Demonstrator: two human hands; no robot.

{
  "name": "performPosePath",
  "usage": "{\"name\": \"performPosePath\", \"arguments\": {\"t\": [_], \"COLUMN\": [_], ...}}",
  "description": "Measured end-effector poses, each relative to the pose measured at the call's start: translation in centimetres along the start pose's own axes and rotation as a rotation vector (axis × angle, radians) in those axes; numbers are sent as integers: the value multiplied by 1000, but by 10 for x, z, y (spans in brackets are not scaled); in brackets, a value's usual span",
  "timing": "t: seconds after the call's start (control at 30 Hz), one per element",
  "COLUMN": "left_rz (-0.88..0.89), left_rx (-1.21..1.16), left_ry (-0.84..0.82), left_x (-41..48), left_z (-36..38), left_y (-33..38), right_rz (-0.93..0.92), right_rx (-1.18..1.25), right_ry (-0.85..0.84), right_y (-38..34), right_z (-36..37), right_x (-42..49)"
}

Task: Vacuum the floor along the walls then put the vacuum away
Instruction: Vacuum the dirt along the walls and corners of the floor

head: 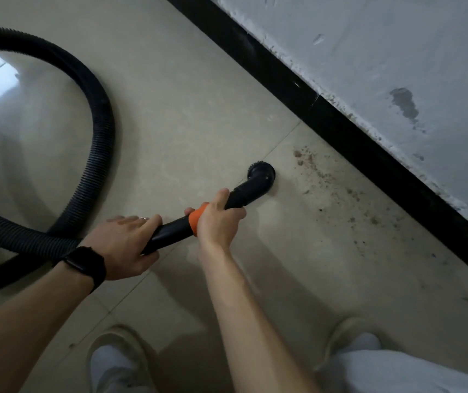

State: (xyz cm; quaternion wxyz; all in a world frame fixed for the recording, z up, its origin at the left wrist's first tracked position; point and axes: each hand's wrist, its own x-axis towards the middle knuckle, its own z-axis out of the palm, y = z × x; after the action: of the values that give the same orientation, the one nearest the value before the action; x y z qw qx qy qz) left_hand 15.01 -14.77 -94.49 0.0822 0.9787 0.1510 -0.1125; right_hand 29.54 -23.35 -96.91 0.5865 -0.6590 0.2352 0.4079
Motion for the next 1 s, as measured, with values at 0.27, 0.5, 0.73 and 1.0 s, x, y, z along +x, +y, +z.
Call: {"name": "performPosePath", "arguments": {"t": [0.27, 0.5, 0.73, 1.0], "left_rz": [22, 46, -9, -73], "left_rx": [-36, 38, 5, -81], "left_ry": [-65, -53, -58, -70], "left_x": [40, 69, 78, 104], "left_z": [5, 14, 19, 24], "left_y": [22, 43, 47, 58], "right_rz": [-52, -119, -135, -149], "right_rx": [80, 176, 133, 53], "right_ry": [130, 78, 35, 113], "right_y": [-22, -40, -49, -69], "right_z": [-24, -45, -45, -47], "right_x": [21, 44, 57, 72]}}
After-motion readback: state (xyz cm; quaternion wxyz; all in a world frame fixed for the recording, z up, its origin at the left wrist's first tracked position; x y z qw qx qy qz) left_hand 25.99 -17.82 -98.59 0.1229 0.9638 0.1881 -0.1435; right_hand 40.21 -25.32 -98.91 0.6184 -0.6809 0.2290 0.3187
